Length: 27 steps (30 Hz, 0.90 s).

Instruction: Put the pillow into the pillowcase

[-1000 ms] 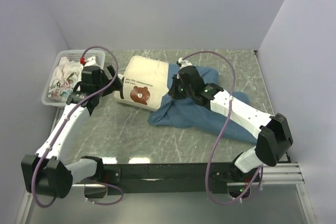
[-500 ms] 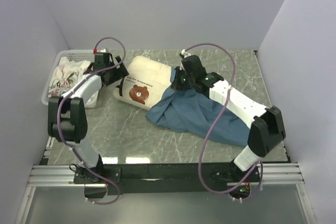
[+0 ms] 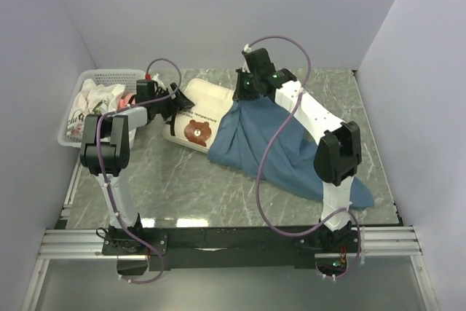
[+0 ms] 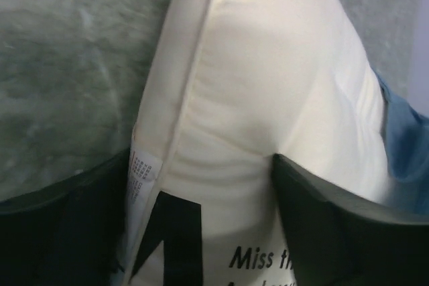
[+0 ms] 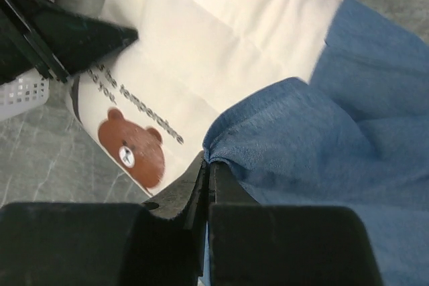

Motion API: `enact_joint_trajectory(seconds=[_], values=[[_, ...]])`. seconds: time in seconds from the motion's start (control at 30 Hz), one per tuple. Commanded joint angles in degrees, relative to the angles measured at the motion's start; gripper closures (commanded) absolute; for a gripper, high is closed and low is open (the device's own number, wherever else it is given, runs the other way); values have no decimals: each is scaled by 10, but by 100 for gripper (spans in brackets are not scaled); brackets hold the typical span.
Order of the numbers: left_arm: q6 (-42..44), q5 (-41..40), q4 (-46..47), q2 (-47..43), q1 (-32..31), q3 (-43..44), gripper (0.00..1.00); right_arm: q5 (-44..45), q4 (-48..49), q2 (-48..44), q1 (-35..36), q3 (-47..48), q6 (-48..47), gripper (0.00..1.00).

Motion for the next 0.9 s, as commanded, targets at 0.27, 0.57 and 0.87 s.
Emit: enact_joint_trajectory(seconds=[0.27,0.57,0.87], values=[[48,130,-133,-261,-82,38,99,18,-100,-27,-6,166,-28,100],[37,183,-348,-398,-77,367,99,10,-62,-160,-28,208,2,98],[88,47,-523,-331,-122,415,99,-4,-58,-159,36,357,3,96]])
